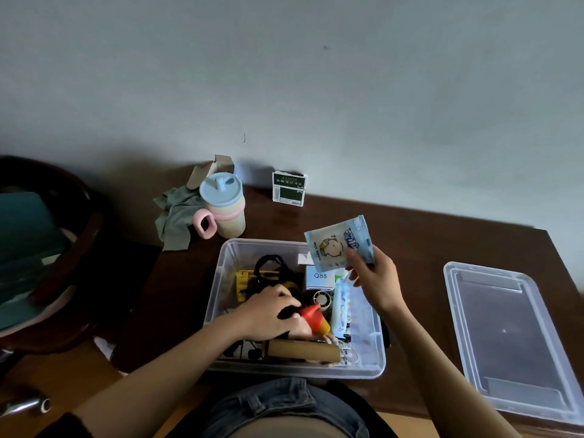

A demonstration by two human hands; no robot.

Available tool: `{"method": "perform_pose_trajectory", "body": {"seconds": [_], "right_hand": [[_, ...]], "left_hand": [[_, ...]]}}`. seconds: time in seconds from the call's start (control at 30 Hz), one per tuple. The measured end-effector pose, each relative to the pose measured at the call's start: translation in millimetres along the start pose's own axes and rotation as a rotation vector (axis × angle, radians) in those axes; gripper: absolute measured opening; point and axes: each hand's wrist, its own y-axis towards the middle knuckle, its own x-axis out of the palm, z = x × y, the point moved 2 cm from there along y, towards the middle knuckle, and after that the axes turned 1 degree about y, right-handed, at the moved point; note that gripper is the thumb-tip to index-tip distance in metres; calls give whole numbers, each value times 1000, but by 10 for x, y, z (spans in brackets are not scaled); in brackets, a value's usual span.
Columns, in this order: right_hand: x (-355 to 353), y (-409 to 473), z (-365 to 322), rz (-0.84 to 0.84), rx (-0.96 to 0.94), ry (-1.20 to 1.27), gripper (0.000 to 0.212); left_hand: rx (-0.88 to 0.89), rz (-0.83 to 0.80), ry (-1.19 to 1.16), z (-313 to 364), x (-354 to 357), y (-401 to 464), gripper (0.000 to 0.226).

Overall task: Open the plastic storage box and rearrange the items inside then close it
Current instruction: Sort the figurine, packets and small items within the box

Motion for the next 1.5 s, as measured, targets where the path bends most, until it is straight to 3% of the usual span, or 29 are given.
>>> {"method": "perform_pose_trajectory", "body": {"seconds": [0.07, 0.13, 0.17, 0.23, 0.3, 0.37, 0.43, 0.47, 0.57, 0.67, 0.77, 0.93, 1.03, 1.07, 1.17, 1.27, 1.37, 1.5], "right_hand": [[-13, 10, -16, -75, 25, 37, 12], [-22, 30, -51, -190, 52, 67, 13], [-13, 38, -71, -266, 63, 64, 13], [38, 37, -103, -433, 82, -2, 13], [129, 16, -115, -552, 96, -111, 13], [213, 5, -115, -576, 111, -201, 17], [222, 25, -98, -545, 154, -261, 20], [192, 44, -72, -523, 193, -307, 20], [93, 88, 64, -469, 309, -637, 19], [204, 43, 198, -489, 324, -964, 18], [364, -7, 302, -493, 326, -1083, 17], [420, 19, 325, -409, 304, -1140, 21], [387, 25, 236, -354, 285, -1121, 12], [351, 30, 187, -331, 277, -1097, 10], [269, 39, -15, -274, 213, -994, 34], [308, -3, -310, -245, 50, -812, 43], [491, -32, -519, -251, -71, -698, 42], [722, -57, -534, -351, -133, -579, 32]], "left_hand": [[-40, 243, -294, -3, -91, 24, 22], [-130, 503, -671, 9, -256, 43, 24], [-159, 549, -892, 21, -335, 48, 28], [-159, 440, -1201, 32, -457, 74, 37], [-102, 235, -1193, 73, -489, 78, 42], [-2, 139, -969, 123, -433, 79, 26], [22, 195, -795, 130, -370, 89, 7], [4, 246, -796, 114, -348, 95, 8], [-109, 412, -921, 4, -319, 87, 14], [-198, 461, -979, -77, -282, 74, 17], [-255, 497, -1013, -85, -279, 50, 20], [-279, 464, -1127, -76, -280, -19, 26], [-276, 464, -1142, -51, -269, -31, 27], [-275, 465, -1150, -41, -271, -32, 27], [-261, 455, -1162, -12, -264, -19, 25], [-228, 437, -1182, 69, -265, -3, 26], [-181, 376, -1260, 183, -261, 32, 23], [-145, 230, -1529, 297, -242, 83, 43]]}}
